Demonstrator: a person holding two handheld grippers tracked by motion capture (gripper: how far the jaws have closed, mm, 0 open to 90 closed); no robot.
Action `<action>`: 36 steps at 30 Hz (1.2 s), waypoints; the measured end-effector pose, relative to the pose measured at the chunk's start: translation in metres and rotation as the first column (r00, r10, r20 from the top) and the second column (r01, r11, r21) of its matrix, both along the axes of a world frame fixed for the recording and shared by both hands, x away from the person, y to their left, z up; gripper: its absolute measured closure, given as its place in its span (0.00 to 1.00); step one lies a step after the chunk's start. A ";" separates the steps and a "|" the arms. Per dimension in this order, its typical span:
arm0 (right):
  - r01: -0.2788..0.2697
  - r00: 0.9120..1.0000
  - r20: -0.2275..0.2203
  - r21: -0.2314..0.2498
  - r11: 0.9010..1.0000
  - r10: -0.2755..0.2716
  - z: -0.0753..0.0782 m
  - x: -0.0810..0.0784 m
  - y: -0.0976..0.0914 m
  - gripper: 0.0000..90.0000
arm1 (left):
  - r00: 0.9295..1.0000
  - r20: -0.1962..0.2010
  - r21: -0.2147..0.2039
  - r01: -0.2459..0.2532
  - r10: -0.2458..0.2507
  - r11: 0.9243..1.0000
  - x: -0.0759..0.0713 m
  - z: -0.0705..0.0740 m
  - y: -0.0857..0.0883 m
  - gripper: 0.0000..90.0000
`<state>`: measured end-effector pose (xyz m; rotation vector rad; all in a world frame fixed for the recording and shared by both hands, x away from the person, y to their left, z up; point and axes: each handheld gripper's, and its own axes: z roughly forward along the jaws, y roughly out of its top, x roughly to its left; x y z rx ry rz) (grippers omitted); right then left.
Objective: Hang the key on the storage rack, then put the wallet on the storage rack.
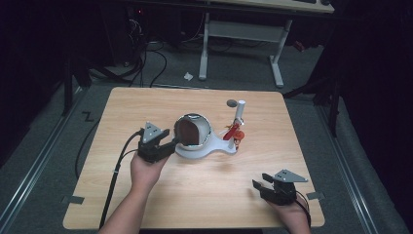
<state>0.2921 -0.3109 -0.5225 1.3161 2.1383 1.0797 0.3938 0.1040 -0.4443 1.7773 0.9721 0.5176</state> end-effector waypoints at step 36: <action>0.004 1.000 -0.022 -0.012 1.000 -0.004 -0.006 0.000 0.005 0.53 | 0.982 -0.187 0.048 -0.025 0.034 0.999 -0.099 -0.088 0.117 0.51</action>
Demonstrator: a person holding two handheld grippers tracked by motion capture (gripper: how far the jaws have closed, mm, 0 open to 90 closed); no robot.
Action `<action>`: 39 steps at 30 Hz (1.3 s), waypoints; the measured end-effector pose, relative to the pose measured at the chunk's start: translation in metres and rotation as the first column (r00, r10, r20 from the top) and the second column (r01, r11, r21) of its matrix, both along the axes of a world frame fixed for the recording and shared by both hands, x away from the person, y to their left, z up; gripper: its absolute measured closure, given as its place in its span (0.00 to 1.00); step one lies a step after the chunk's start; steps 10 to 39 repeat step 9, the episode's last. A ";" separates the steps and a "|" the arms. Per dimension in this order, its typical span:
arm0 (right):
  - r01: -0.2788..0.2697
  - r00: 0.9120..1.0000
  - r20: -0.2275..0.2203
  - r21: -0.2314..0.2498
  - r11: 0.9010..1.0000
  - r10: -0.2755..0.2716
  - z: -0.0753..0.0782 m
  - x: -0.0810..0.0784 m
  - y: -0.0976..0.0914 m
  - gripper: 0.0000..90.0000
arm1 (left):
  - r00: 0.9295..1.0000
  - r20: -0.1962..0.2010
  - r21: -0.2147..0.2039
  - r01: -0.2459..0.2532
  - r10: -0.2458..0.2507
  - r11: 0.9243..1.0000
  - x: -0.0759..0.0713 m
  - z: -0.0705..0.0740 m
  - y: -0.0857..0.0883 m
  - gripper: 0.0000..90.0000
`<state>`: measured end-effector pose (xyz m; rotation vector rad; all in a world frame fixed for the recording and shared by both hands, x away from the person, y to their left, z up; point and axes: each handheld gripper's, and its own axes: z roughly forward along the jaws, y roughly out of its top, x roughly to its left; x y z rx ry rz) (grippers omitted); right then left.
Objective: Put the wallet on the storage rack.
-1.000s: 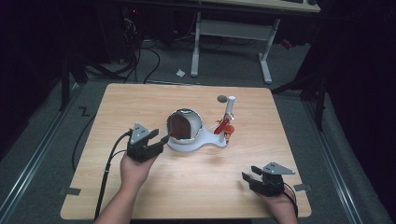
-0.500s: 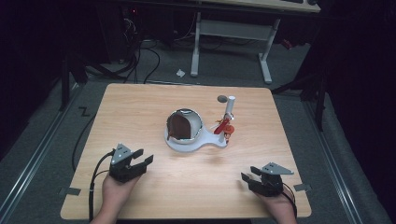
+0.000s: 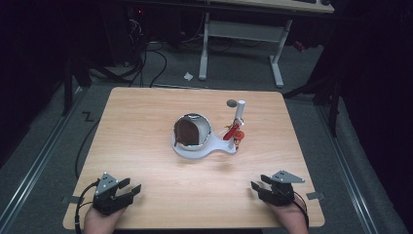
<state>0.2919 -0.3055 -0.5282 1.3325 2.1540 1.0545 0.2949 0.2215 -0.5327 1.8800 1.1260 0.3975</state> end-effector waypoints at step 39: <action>0.021 1.000 0.001 -0.001 1.000 -0.021 0.001 -0.001 0.002 0.53 | 0.999 0.021 -0.012 0.024 -0.024 1.000 0.001 0.002 -0.001 0.50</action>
